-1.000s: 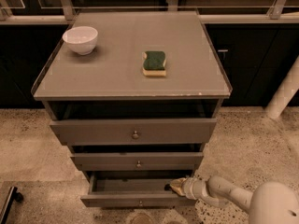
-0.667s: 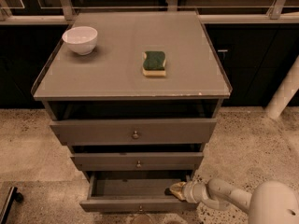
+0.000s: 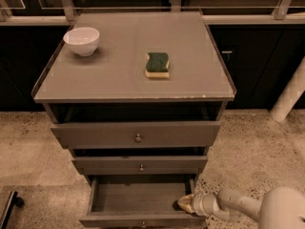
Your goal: Open bottom drawer
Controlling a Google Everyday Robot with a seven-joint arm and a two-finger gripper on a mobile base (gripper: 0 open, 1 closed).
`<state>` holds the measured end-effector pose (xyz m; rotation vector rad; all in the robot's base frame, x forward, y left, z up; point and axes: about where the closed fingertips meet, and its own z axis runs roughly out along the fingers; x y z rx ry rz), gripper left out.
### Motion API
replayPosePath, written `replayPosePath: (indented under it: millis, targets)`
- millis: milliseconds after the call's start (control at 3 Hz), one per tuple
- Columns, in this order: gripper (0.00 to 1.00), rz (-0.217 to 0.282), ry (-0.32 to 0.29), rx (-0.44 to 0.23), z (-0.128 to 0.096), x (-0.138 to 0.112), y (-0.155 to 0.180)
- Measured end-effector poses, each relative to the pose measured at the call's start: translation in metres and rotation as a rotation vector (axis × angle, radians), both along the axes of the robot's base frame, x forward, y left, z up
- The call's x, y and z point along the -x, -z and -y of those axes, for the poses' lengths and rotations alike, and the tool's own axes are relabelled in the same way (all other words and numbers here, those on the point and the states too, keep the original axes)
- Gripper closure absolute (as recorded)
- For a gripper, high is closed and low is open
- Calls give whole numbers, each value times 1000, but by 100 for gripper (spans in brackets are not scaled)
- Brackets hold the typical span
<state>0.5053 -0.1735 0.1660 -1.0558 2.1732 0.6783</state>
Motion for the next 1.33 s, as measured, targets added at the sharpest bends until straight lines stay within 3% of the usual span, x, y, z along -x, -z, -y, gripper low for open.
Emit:
replayPosePath:
  millis: [333,667,1000,1333]
  targets:
    - [100,-17,9,-74,9,14,-8]
    - [100,-6,70,-191,30,20,-16]
    - [100,-6,71,-191,29,20,-16]
    - [82,63,107,-264,56,12,-43]
